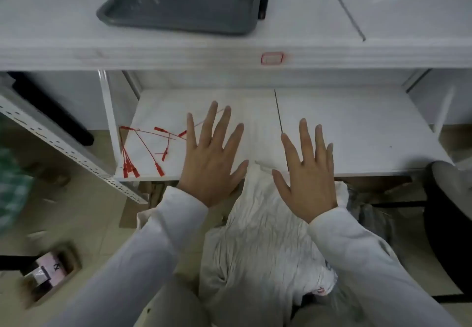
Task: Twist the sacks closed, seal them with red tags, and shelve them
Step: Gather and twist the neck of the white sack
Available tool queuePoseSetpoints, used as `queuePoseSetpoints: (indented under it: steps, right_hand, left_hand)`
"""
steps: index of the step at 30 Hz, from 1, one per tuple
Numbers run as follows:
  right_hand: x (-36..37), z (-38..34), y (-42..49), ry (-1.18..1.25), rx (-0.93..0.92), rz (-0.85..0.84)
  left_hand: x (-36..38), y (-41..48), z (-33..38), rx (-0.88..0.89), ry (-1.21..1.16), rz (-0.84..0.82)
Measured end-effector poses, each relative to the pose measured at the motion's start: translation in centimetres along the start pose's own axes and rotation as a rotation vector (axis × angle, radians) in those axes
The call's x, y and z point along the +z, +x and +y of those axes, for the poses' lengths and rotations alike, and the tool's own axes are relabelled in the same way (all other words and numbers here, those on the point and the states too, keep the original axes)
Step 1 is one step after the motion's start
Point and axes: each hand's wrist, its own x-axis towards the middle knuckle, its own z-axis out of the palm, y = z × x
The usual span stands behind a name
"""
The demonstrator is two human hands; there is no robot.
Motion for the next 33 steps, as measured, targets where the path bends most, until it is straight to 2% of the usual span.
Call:
queuePoseSetpoints:
  steps: [6,13,17,21,25,27,29,31,33]
  right_hand:
    - [13.2,2.3,-4.2,-0.026,-0.019,-0.021]
    - [25.2,3.3,-8.8,0.104,-0.038,0.030]
    - [29.6,3.5,-11.3,0.189,-0.079,0.092]
    - [31.8,3.2,-14.6,0.214,-0.067,0.110]
    - [31.3,3.6,-16.8,0.088,-0.003,-0.033]
    - [31.6,4.3,-18.1,0.127,0.101,-0.095]
    - [31.8,5.1,-18.8,0.201,0.220,-0.253]
    - [32.3,5.2,-19.0,0.347,0.254,-0.439]
    - [32.9,4.6,-19.1,0.429,0.178,-0.568]
  left_hand:
    - [12.8,-3.8,2.9,0.030,0.010,-0.052]
    - [25.9,-8.5,4.8,0.050,0.013,0.041]
    - [30.6,-11.6,5.9,0.040,-0.020,0.031]
    - [32.0,-16.0,6.4,-0.015,-0.041,-0.036]
    - [31.1,-19.8,5.4,-0.230,-0.149,-0.328]
    - [31.6,-21.3,5.0,-0.340,-0.248,-0.471]
    - [32.6,-22.2,4.8,-0.415,-0.411,-0.584]
    - [33.4,-22.6,4.7,-0.401,-0.487,-0.606]
    - [33.8,-22.7,4.5,-0.382,-0.511,-0.546]
